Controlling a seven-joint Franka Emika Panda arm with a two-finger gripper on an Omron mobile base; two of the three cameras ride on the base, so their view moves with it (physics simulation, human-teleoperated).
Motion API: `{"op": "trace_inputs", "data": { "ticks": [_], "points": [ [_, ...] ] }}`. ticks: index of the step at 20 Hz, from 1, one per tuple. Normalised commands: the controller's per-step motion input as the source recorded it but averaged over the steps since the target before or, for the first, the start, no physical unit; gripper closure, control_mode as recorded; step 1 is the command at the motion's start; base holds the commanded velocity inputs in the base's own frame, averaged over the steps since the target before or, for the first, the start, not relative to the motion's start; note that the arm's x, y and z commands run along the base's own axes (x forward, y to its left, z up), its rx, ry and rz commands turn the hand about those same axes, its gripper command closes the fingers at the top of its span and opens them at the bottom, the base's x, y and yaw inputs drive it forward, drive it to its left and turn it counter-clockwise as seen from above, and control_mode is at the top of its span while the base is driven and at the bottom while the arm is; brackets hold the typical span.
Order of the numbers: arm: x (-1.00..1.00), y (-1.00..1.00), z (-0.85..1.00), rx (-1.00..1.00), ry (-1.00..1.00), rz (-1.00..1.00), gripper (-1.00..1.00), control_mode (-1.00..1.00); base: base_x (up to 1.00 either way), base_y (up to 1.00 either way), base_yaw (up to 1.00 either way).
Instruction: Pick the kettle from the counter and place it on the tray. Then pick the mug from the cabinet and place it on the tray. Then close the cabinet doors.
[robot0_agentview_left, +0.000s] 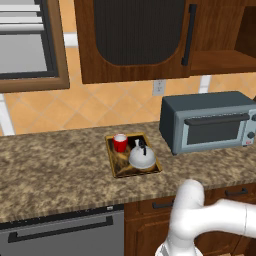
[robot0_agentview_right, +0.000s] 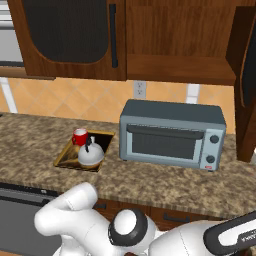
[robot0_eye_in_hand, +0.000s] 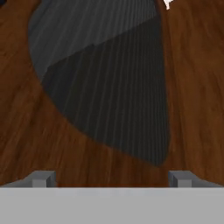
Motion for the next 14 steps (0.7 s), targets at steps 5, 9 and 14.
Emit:
{"op": "trace_inputs", "data": {
  "ticks": [5, 9, 14],
  "points": [
    [0.08, 0.99, 0.24, -0.22, 0.0, 0.04, -1.0, -1.0, 0.0, 0.0, 0.0],
    [0.34, 1.0, 0.16, -0.19, 0.0, 0.0, -1.0, -1.0, 0.0, 0.0, 0.0],
    [0.83, 1.0, 0.04, -0.14, -0.01, -0.04, -1.0, -1.0, 0.0, 0.0, 0.0]
  ]
}}
